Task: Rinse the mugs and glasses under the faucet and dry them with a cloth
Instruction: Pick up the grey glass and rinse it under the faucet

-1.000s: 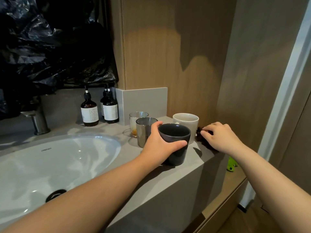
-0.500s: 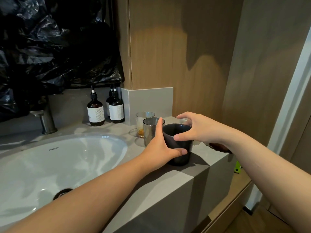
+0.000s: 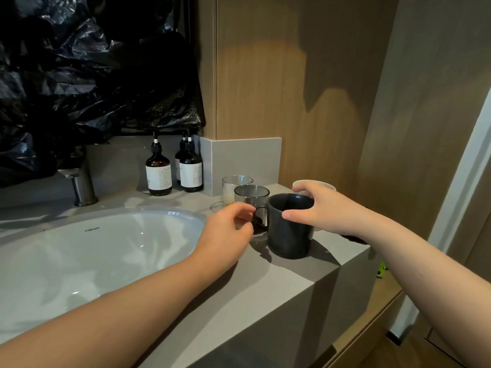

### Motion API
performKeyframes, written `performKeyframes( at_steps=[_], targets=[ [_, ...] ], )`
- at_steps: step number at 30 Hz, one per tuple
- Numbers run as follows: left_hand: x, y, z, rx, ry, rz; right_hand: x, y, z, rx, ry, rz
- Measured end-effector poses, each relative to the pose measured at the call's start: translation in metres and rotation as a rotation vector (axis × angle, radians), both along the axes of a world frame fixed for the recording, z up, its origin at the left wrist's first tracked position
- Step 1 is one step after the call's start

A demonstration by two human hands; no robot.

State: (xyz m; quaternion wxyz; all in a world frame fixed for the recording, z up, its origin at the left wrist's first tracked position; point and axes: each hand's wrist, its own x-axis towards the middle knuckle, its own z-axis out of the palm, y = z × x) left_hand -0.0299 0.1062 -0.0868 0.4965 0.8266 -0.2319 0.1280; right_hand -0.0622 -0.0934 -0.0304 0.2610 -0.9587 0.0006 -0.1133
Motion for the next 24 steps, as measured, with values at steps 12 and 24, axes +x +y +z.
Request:
performKeyframes(
  at_steps=[12,24],
  targets=[
    [0.046,-0.005,0.003,-0.137,0.284,-0.004,-0.005,0.001,-0.011,0.039,-0.106,0.033],
    [0.063,-0.013,0.002,-0.196,0.437,-0.141,0.005,-0.005,-0.016,0.172,-0.099,0.061]
  ],
)
